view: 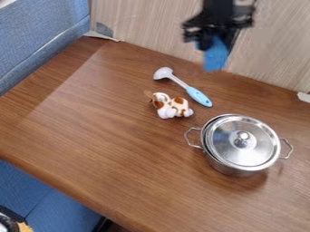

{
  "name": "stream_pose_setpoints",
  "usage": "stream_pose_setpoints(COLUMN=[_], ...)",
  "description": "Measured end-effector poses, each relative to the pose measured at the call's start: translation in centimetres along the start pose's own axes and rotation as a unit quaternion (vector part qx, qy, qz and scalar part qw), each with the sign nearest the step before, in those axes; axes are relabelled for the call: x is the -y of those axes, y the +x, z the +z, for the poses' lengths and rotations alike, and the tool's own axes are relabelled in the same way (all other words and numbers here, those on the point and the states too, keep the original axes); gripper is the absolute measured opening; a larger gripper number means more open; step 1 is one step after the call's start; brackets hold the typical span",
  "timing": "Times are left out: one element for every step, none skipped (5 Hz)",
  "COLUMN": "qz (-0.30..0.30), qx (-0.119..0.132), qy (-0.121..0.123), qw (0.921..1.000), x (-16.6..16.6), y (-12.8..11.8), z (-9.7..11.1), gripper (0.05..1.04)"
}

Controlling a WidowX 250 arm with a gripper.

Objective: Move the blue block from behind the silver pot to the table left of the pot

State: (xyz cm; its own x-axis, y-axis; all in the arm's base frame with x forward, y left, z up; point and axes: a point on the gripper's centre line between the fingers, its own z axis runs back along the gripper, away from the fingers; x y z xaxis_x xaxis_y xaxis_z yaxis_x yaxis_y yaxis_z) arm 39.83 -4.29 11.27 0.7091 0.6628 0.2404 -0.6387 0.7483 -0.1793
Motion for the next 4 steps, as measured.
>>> stream_pose_setpoints(qz=[0.062, 0.08, 0.117, 0.156], qx=[0.009, 0.005, 0.004, 0.014], qy=[0.008, 0.02, 0.048, 0.077], qw=[0.998, 0.9966, 0.992, 0.9846], x=[-6.4, -9.9, -13.2, -15.3], y=[0.6, -1.0, -2.7, -4.9], z=[1.8, 1.6, 0.5, -1.4], gripper=[0.31, 0.31, 0.31, 0.31])
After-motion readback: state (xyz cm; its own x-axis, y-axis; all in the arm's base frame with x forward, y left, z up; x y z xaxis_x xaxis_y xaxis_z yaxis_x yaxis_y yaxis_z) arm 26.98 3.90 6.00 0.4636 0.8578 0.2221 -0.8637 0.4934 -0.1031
